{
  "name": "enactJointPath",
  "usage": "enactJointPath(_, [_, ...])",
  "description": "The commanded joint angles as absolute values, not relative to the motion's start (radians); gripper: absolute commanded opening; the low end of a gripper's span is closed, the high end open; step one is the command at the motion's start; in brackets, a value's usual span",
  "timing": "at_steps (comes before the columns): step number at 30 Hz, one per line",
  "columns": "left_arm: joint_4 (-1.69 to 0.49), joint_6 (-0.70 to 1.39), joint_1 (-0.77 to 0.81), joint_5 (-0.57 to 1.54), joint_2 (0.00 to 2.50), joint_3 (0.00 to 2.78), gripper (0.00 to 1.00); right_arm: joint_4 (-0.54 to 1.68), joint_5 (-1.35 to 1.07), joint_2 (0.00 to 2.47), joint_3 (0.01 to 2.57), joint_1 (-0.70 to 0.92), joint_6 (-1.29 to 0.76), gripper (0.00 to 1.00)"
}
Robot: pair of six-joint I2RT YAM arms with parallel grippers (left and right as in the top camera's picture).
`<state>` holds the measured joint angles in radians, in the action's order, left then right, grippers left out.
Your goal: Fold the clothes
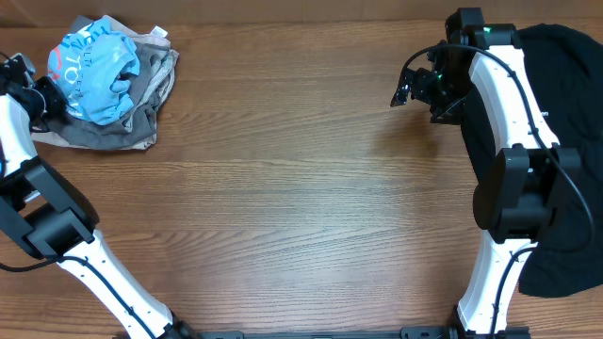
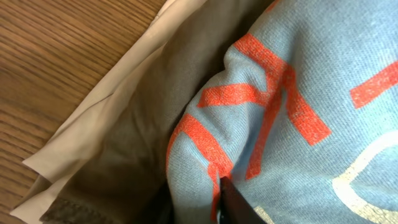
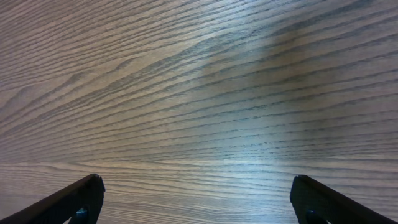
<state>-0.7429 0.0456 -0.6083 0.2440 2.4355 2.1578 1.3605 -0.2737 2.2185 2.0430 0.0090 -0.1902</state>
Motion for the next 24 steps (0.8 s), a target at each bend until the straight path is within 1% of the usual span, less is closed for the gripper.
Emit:
enactJointPath(1, [-0.751,0.079,-0.609,0.252,2.411,2.163,0.18,1.356,-0.283,2.186,2.066,0.012,-0.195,1.00])
enactJointPath(3, [-0.754,0.083,-0.610,0.253,2.380,2.163,0.20,1.356,-0.283,2.186,2.066,0.012,-0.196,1.00])
enactJointPath(4, [-0.757,0.083,-0.610,0.252,2.367,2.163,0.22,1.356,-0.283,2.186,2.066,0.012,-0.195,1.00])
enactJointPath(6, [-0.759,0.083,-0.610,0.252,2.334,2.163,0.33,1.356,-0.283,2.186,2.066,0.013,-0.196,1.00])
enactJointPath(9, [-0.758,0.082,-0.610,0.252,2.299,2.163,0.38,1.356,-0.283,2.186,2.066,0.014,-0.195,1.00])
enactJointPath(11, [-0.758,0.082,-0.610,0.252,2.289,2.163,0.38,1.356,-0.283,2.186,2.066,0.014,-0.196,1.00])
enactJointPath(14, [-0.771,0.082,-0.610,0.252,2.290,2.163,0.33,1.357,-0.284,2.186,2.066,0.014,-0.196,1.00])
enactJointPath(20, [-0.805,0.056,-0.610,0.230,2.295,2.163,0.31,1.360,-0.294,2.186,2.066,0.014,-0.195,1.00])
enactJointPath(24, [-0.819,0.056,-0.610,0.162,2.318,2.162,0.34,1.360,-0.294,2.186,2.066,0.014,-0.195,1.00])
